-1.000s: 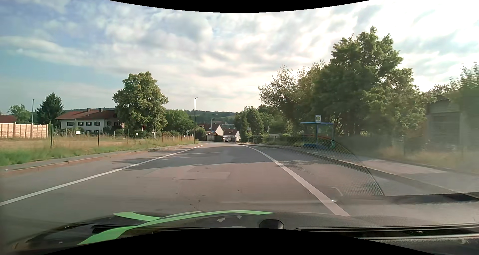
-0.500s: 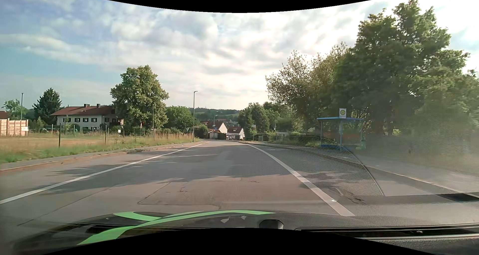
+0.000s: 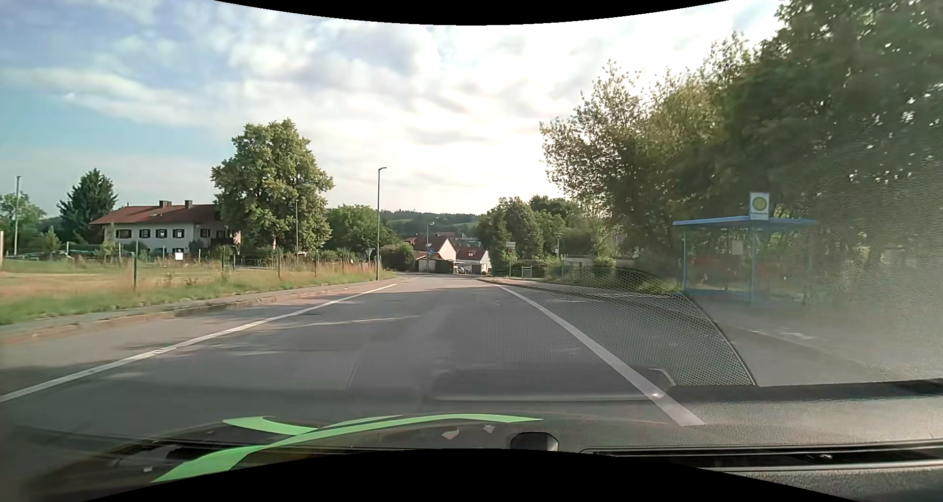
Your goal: Follow the waypoints while adhering to traffic rules and regulations
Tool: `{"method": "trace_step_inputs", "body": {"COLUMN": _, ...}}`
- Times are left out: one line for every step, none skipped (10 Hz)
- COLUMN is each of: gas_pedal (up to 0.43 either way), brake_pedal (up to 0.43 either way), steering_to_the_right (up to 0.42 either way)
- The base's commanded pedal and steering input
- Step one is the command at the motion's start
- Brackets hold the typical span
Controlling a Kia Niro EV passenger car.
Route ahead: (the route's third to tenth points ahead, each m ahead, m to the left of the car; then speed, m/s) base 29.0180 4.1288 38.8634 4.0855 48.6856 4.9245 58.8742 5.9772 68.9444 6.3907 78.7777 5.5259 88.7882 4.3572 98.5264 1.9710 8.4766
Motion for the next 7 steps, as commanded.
{"method": "trace_step_inputs", "body": {"gas_pedal": 0.059, "brake_pedal": 0.000, "steering_to_the_right": -0.028}}
{"method": "trace_step_inputs", "body": {"gas_pedal": 0.059, "brake_pedal": 0.000, "steering_to_the_right": -0.029}}
{"method": "trace_step_inputs", "body": {"gas_pedal": 0.067, "brake_pedal": 0.000, "steering_to_the_right": -0.030}}
{"method": "trace_step_inputs", "body": {"gas_pedal": 0.067, "brake_pedal": 0.000, "steering_to_the_right": -0.030}}
{"method": "trace_step_inputs", "body": {"gas_pedal": 0.067, "brake_pedal": 0.000, "steering_to_the_right": -0.028}}
{"method": "trace_step_inputs", "body": {"gas_pedal": 0.067, "brake_pedal": 0.000, "steering_to_the_right": -0.025}}
{"method": "trace_step_inputs", "body": {"gas_pedal": 0.067, "brake_pedal": 0.000, "steering_to_the_right": -0.024}}
